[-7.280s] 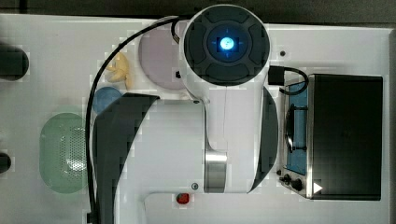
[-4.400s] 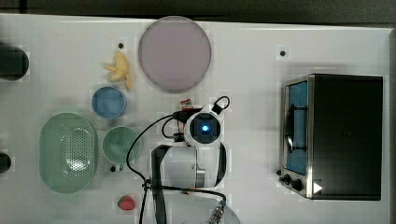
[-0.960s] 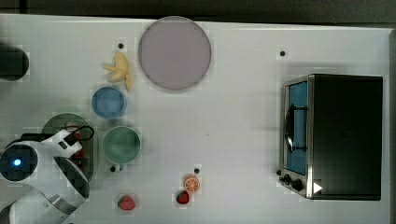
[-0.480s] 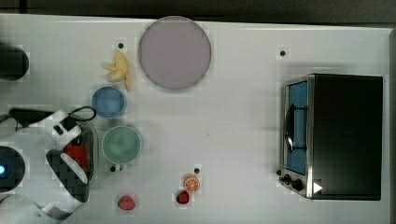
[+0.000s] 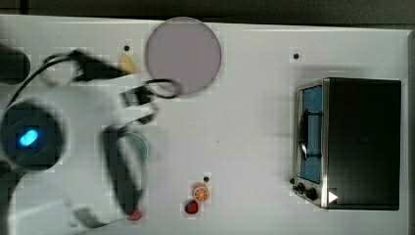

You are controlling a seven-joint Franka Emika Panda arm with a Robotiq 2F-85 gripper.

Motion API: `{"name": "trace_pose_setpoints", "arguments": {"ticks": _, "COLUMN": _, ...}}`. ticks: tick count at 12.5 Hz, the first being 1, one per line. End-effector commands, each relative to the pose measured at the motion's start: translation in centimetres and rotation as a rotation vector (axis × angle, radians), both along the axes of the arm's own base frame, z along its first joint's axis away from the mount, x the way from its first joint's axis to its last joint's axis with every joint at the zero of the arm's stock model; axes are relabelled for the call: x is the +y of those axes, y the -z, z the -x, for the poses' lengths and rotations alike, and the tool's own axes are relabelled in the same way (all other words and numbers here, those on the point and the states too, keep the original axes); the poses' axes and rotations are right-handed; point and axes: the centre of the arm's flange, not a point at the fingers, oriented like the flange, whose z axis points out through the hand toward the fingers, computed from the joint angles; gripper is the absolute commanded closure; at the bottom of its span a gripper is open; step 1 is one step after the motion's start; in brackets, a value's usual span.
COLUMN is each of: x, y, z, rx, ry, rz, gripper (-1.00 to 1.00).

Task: Pick Ketchup from the table and place it in strainer.

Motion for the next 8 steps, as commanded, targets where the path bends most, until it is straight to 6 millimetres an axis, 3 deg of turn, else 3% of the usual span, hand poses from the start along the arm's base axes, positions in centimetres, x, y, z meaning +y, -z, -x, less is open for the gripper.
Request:
{"name": "trace_pose_setpoints", "arguments": {"ticks": 1, "x": -11.0, "y": -2.6, "z": -1.3, "rx": 0.106, "ry": 0.175, "rz": 0.013, "gripper": -1.0}}
{"name": "trace_pose_setpoints", "arguments": {"ticks": 4, "x": -16.5, "y": -6.2, "z": -1.2, "rx": 0.146, "ry": 0.238, "rz": -0.008, "gripper": -1.0}}
{"name": "trace_pose_setpoints", "arguments": {"ticks": 6, "x": -18.8, "y": -7.4, "z": -0.8, "rx": 0.17, "ry": 0.273, "rz": -0.03, "gripper": -1.0}}
{"name": "trace_pose_setpoints", "arguments": {"ticks": 8, "x": -19.7, "y": -7.5, "z": -0.2, "rx": 0.213, "ry": 0.325, "rz": -0.032, "gripper": -1.0}}
